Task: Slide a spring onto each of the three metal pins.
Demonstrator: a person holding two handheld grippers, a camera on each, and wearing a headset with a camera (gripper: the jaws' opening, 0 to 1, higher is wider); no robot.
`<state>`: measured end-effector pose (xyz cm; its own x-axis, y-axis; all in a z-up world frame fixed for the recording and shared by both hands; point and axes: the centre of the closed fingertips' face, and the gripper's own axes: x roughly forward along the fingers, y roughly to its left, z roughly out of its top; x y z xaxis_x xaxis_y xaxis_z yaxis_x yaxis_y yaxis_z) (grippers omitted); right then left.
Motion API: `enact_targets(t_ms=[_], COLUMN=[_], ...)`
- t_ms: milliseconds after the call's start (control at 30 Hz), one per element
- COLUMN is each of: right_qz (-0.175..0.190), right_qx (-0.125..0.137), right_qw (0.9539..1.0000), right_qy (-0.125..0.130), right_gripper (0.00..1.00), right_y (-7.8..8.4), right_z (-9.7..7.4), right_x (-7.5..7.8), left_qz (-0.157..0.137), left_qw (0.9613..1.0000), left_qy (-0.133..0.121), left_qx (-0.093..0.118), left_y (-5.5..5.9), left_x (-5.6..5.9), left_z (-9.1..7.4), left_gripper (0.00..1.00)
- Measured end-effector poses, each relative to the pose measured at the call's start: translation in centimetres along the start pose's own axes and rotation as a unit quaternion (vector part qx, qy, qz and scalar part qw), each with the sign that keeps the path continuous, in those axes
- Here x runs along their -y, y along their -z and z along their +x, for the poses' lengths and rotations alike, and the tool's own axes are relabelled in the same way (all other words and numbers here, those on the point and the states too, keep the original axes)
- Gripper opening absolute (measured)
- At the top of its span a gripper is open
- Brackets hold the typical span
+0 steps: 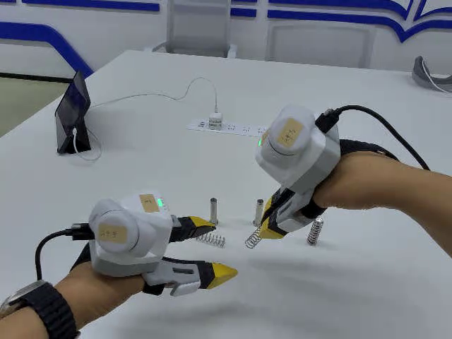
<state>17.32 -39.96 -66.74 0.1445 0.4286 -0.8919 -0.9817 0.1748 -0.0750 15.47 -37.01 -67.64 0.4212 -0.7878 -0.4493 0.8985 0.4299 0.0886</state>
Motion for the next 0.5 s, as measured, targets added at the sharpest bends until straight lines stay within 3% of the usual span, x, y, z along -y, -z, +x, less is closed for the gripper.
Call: enact_targets(t_ms=[233, 500], right_qz=[0.007, 0.002], right_qx=[0.006, 0.005], right_qw=[0.9999, 0.9999], right_qy=[-0.006, -0.013], right_gripper=[0.12, 0.12], right_y=[-0.2, -0.5], right_z=[-0.2, -0.1], right_x=[-0.6, -1.6], left_qz=[0.024, 0.035], left_qw=[0.9993, 0.9985], left_qy=[0.023, 0.031], left_qx=[-0.017, -0.028], left_y=[-0.1, 0.1], left_x=[0.6, 0.9], left_z=[1.2, 2.0], left_gripper=[0.41, 0.33])
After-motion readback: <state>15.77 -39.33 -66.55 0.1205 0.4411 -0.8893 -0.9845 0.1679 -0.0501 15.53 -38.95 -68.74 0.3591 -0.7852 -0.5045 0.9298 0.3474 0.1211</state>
